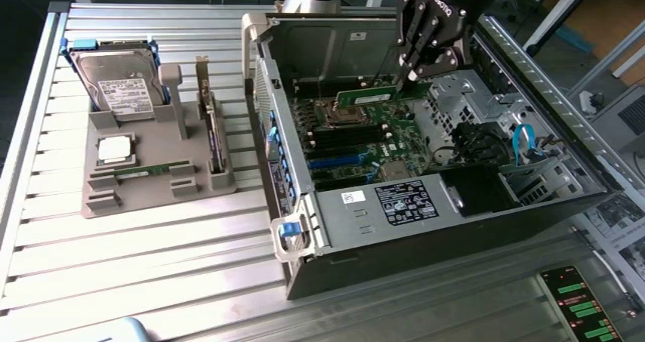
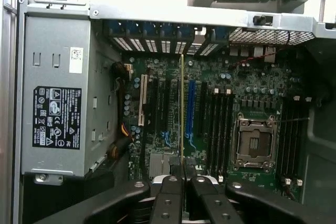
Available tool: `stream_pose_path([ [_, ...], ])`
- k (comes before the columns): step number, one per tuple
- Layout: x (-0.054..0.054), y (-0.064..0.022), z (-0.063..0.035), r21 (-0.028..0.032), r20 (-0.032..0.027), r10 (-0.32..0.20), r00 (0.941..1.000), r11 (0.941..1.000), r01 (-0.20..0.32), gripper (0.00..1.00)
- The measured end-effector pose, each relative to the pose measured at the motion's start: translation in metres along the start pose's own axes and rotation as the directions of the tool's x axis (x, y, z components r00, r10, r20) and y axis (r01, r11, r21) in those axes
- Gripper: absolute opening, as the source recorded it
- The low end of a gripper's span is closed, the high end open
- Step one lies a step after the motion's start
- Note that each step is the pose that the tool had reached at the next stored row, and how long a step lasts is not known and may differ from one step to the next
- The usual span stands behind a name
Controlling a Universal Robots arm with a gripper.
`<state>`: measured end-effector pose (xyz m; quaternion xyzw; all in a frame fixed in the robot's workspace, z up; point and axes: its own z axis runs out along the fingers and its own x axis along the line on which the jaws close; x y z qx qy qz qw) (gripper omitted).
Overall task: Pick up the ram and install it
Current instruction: 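Pick up the ram and move it above insertion slot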
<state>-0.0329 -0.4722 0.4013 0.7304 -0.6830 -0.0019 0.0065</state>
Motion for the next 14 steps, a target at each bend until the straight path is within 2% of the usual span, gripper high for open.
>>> stream_pose_path([
  [8, -0.0001, -0.0005, 0.0007, 0.0000, 0.0000, 0.000, 1.0000, 1.0000, 0.000, 0.12],
  [14, 0.0000, -0.0005, 0.0064, 0.0001, 0.0001, 0.000, 1.0000, 1.0000, 0.000, 0.12],
])
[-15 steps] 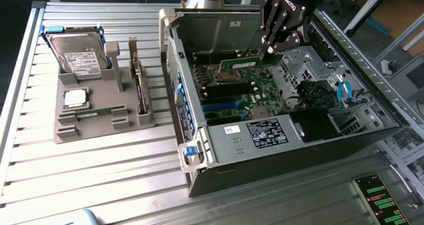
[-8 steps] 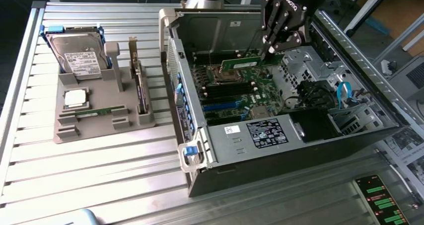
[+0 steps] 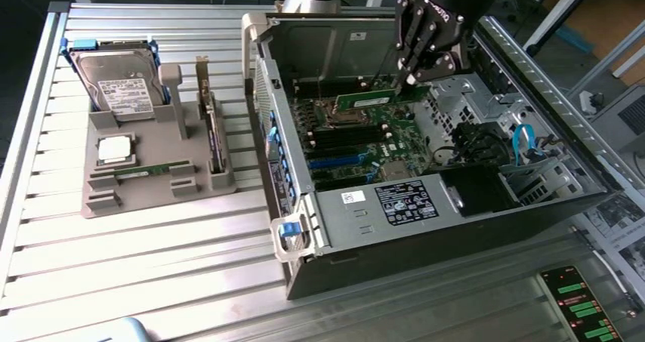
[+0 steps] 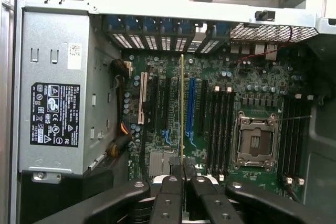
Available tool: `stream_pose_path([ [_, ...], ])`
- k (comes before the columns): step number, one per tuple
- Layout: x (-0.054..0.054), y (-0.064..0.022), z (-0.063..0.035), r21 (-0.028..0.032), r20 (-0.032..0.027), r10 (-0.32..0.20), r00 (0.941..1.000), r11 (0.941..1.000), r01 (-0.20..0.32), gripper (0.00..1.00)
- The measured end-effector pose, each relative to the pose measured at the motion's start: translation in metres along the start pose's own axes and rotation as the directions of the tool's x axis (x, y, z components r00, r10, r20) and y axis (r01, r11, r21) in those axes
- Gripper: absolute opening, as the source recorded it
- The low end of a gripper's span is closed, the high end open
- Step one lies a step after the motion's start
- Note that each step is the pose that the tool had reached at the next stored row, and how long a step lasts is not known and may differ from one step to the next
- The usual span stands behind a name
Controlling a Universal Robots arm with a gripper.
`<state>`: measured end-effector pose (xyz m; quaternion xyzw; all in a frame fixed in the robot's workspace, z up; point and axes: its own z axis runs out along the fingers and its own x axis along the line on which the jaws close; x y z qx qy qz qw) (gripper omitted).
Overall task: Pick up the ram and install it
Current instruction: 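Pick up the ram and move it above insertion slot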
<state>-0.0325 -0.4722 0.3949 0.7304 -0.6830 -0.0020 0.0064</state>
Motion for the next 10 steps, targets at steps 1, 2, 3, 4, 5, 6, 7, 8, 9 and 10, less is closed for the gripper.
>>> stream_pose_path([
  [1, 0.0000, 0.0000, 0.0014, -0.0001, -0.0001, 0.000, 1.0000, 1.0000, 0.000, 0.12],
  [2, 0.0000, 0.0000, 0.0029, 0.0000, -0.0001, 0.000, 1.0000, 1.0000, 0.000, 0.12],
  [3, 0.0000, -0.0001, 0.0045, 0.0000, -0.0001, 0.000, 1.0000, 1.0000, 0.000, 0.12],
  [4, 0.0000, -0.0001, 0.0059, 0.0000, -0.0001, 0.000, 1.0000, 1.0000, 0.000, 0.12],
  [5, -0.0001, -0.0001, 0.0075, 0.0000, -0.0001, 0.000, 1.0000, 1.0000, 0.000, 0.12],
  [6, -0.0001, -0.0001, 0.0087, 0.0000, -0.0001, 0.000, 1.0000, 1.0000, 0.000, 0.12],
  [7, -0.0001, -0.0001, 0.0093, 0.0000, -0.0002, 0.000, 1.0000, 1.0000, 0.000, 0.12],
  [8, -0.0001, -0.0001, 0.0093, 0.0000, -0.0003, 0.000, 1.0000, 1.0000, 0.000, 0.12],
  [9, -0.0001, -0.0001, 0.0093, 0.0000, -0.0003, 0.000, 1.0000, 1.0000, 0.000, 0.12],
  [10, -0.0001, -0.0001, 0.0093, 0.0000, -0.0003, 0.000, 1.0000, 1.0000, 0.000, 0.12],
])
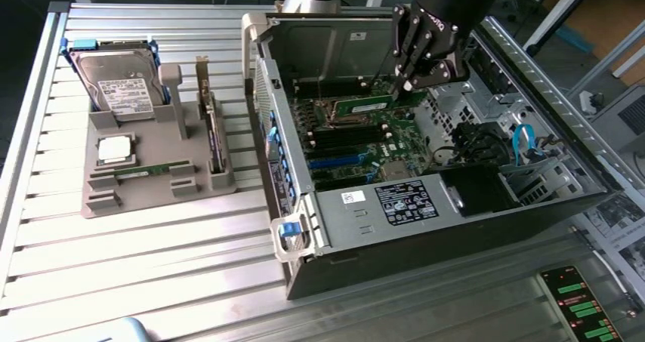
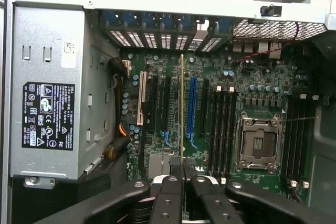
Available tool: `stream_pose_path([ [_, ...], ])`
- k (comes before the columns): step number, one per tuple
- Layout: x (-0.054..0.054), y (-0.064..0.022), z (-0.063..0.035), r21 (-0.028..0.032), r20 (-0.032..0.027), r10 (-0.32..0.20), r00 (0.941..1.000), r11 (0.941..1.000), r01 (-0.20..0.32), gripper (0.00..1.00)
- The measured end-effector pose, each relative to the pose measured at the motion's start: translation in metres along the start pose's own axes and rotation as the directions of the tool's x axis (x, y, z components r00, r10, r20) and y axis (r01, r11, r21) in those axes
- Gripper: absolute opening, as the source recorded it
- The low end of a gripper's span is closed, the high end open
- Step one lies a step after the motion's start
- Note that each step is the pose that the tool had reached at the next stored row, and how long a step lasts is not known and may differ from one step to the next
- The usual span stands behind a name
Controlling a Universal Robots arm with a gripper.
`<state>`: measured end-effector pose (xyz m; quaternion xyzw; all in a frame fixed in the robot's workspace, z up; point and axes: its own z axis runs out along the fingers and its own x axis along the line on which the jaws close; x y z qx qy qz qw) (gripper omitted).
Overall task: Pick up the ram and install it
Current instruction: 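Pick up the ram and move it above insertion slot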
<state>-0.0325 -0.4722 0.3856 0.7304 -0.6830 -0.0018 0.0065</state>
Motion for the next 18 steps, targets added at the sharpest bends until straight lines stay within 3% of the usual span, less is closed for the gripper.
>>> stream_pose_path([
  [7, -0.003, -0.0002, 0.0009, 0.0001, 0.0002, 0.000, 1.0000, 1.0000, 0.000, 0.12],
  [18, -0.027, -0.0028, 0.0028, 0.0000, 0.0001, 0.000, 1.0000, 1.0000, 0.000, 0.12],
])
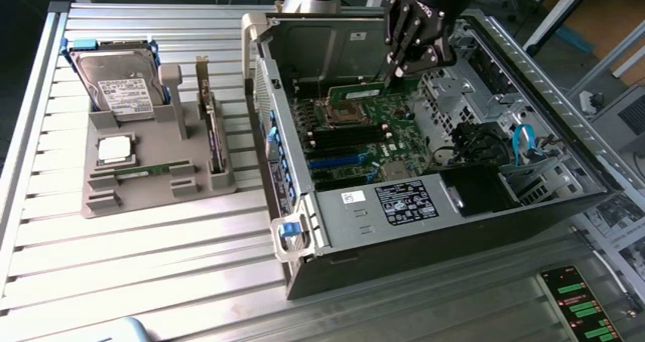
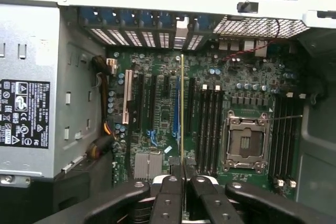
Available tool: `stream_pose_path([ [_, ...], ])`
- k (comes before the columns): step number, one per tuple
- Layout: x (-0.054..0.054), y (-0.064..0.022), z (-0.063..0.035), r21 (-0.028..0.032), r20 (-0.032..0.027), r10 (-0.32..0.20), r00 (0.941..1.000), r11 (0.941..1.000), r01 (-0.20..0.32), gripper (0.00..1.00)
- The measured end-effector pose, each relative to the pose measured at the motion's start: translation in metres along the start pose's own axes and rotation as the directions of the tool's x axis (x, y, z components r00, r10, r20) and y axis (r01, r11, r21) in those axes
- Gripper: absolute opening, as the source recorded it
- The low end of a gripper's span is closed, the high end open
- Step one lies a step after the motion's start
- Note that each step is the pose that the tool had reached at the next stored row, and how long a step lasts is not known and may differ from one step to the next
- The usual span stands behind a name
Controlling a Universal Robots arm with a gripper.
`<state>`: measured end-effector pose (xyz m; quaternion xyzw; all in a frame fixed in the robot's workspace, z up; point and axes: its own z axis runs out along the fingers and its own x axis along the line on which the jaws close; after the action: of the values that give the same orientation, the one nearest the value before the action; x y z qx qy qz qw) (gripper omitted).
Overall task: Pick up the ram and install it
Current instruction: 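Pick up the ram and move it above insertion slot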
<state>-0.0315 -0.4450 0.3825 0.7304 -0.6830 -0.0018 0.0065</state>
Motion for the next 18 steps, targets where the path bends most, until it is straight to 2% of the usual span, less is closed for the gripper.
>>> stream_pose_path([
  [8, -0.011, -0.0010, 0.0013, 0.0000, 0.0001, 0.000, 1.0000, 1.0000, 0.000, 0.12],
  [18, -0.012, -0.0010, 0.0043, 0.0004, 0.0002, 0.000, 1.0000, 1.0000, 0.000, 0.12],
])
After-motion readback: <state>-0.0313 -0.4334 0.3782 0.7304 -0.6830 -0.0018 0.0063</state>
